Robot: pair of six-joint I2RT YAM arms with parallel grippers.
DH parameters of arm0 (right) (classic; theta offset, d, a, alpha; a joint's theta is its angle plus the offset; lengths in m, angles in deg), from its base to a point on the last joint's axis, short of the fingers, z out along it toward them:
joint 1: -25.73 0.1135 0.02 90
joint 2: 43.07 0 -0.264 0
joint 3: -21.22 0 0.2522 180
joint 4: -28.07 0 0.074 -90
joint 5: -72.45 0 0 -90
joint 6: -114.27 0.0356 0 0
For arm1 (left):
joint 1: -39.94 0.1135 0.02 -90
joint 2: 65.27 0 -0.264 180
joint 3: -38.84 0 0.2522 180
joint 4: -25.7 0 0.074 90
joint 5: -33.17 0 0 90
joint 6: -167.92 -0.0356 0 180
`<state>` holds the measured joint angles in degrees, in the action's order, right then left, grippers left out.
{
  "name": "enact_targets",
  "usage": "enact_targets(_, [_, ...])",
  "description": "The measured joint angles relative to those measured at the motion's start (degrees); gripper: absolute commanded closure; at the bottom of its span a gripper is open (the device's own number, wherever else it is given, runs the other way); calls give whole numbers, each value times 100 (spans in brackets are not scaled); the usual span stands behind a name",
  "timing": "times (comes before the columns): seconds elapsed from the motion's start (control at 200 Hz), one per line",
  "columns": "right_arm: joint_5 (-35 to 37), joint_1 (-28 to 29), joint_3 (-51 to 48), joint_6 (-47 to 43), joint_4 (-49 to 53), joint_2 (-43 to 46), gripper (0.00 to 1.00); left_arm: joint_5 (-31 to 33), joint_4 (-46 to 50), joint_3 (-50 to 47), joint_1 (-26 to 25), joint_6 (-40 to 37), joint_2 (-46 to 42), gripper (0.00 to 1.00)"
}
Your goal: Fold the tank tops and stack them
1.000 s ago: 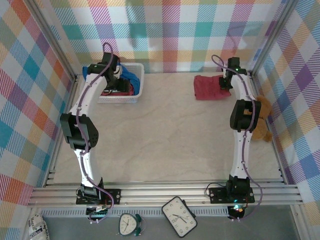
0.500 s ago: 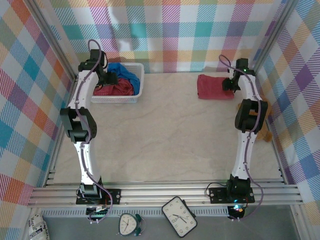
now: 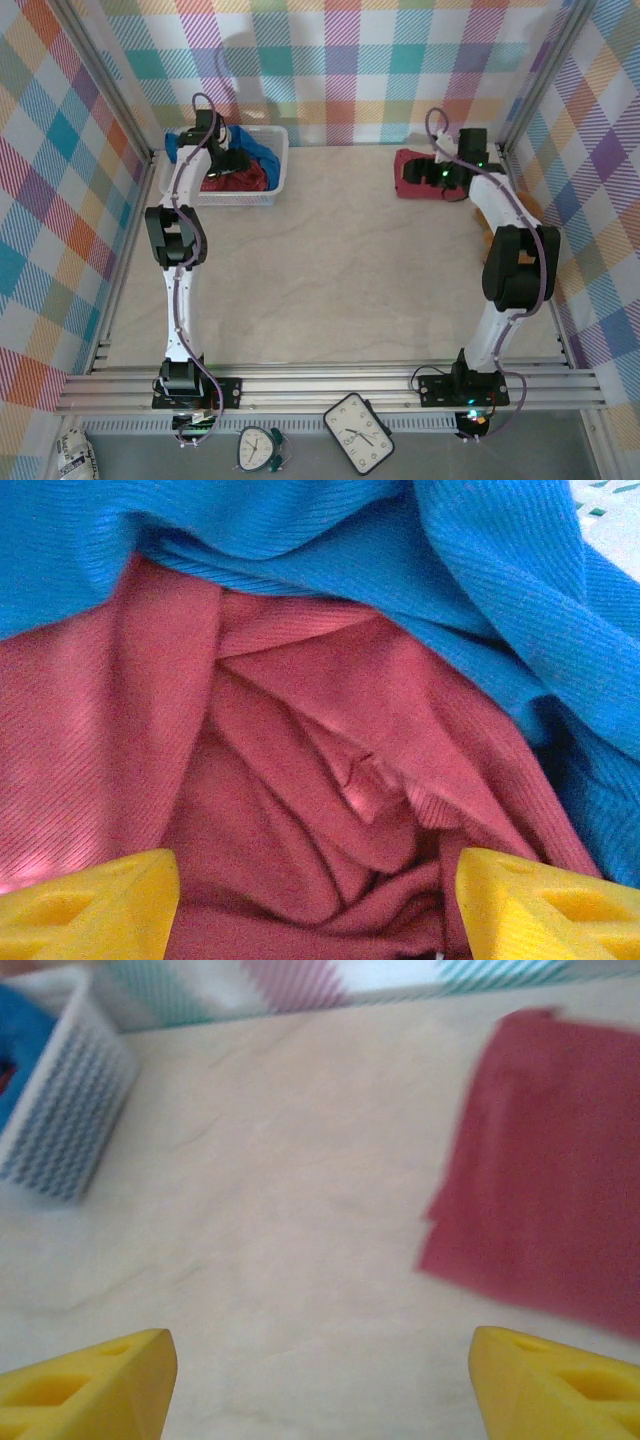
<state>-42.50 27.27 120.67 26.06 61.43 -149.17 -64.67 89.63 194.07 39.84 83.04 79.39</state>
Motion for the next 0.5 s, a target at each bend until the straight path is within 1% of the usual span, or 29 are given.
enact_targets(0.16, [-323,623,-984,251,-208,442,22,-485,-302,22,-20,4,273,28])
enact_targets(0.265, [-422,903,-1296,365,-243,603,22,-688,-358,83,-68,0,426,30])
enact_targets(0.34, [-428,977,-1405,407,-264,664,22,-778,-387,129,-101,-4,514,34])
enact_targets(0.415, [-428,1001,-1480,437,-284,710,22,-852,-387,131,-127,-4,551,46])
enact_targets(0.5, [-426,1019,-1486,485,-284,715,22,-946,-387,142,-151,50,570,66])
